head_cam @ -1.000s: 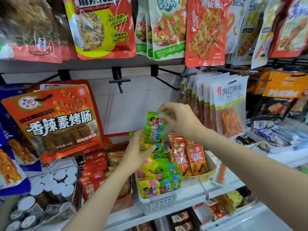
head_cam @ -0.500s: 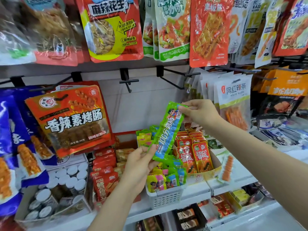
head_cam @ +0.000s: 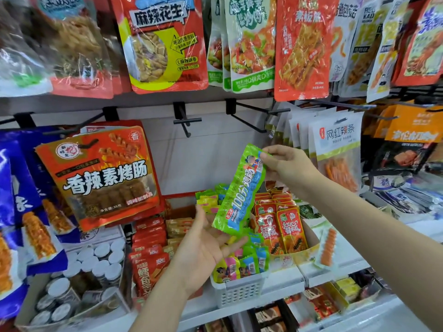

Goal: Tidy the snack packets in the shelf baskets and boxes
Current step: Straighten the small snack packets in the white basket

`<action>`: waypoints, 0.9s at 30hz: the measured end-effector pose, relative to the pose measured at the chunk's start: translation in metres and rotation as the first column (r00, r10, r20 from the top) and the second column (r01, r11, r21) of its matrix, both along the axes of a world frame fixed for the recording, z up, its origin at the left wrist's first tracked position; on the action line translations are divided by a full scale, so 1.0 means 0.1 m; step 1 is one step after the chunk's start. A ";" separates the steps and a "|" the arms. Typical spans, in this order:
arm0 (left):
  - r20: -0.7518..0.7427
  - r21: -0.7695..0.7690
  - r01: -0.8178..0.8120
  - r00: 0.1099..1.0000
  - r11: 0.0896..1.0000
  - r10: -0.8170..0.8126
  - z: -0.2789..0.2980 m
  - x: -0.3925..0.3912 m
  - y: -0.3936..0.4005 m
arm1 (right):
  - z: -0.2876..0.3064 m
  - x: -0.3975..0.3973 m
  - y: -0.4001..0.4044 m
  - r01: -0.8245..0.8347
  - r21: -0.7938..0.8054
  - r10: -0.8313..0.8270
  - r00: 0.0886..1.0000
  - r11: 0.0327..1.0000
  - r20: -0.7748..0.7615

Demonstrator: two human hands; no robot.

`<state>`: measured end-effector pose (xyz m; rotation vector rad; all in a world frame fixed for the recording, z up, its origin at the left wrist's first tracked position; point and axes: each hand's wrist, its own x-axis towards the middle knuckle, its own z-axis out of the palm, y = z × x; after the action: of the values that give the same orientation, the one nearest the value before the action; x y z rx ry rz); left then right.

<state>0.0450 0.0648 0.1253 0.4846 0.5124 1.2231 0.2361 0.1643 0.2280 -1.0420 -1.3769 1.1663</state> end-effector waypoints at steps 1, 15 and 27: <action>0.081 -0.017 0.059 0.995 0.998 -0.057 0.02 0.00 0.02 | 0.01 -0.01 -0.01 -0.055 0.009 0.055 0.998 0.998 -0.038; -0.613 0.455 -0.312 0.570 0.834 0.547 -0.13 0.08 0.09 | -0.34 -0.10 -0.14 -0.109 -0.101 0.085 0.972 0.989 -0.221; -0.172 -0.011 -0.142 0.975 0.990 0.138 -0.04 0.11 0.18 | -0.36 -0.01 0.00 0.025 -0.064 -0.038 0.977 0.998 -0.209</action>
<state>0.0564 0.0828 0.1216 0.5440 0.7157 1.3155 0.2347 0.1644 0.1922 -0.9500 -1.1622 1.2634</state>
